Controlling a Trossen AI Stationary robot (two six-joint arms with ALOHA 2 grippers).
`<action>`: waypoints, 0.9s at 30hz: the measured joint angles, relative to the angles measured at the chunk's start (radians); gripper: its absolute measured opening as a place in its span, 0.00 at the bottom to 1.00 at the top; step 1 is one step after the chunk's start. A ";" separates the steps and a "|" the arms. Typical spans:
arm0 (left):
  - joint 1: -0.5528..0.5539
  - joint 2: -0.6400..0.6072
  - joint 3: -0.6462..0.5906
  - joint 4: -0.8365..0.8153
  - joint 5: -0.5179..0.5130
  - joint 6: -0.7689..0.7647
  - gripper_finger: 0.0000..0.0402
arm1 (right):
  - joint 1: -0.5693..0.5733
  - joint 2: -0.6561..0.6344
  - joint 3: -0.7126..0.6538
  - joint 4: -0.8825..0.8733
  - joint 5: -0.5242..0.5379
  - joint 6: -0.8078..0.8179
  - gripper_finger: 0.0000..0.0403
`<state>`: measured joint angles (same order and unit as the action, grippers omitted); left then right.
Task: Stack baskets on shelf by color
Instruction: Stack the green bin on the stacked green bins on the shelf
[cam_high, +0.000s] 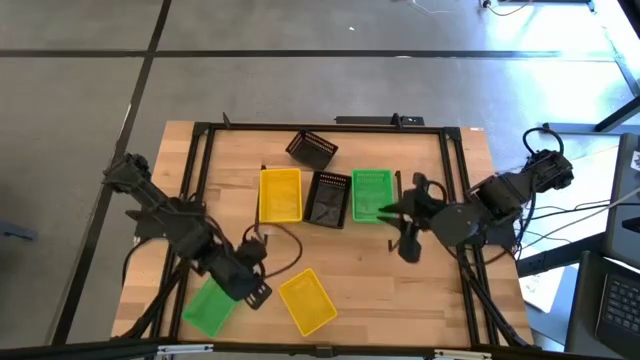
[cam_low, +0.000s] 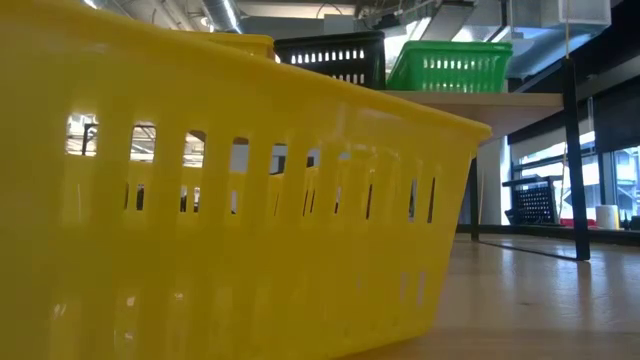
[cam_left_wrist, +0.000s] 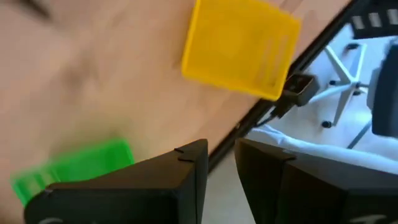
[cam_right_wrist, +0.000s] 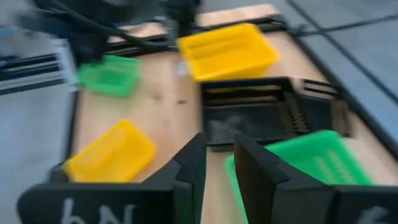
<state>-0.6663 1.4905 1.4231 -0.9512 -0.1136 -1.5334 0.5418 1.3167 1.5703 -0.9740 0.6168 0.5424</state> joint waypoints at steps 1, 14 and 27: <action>-0.014 0.014 0.000 0.001 0.011 -0.055 0.18 | 0.013 0.000 0.000 0.019 -0.019 -0.013 0.20; -0.273 0.158 -0.001 0.051 -0.024 -0.478 0.18 | 0.194 0.000 0.000 0.147 -0.141 -0.102 0.20; -0.335 0.295 -0.001 -0.028 -0.032 -0.500 0.17 | 0.229 0.000 0.000 0.189 -0.139 -0.104 0.20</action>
<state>-1.0014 1.7851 1.4220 -0.9790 -0.1459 -2.0331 0.7712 1.3167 1.5700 -0.7852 0.4774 0.4389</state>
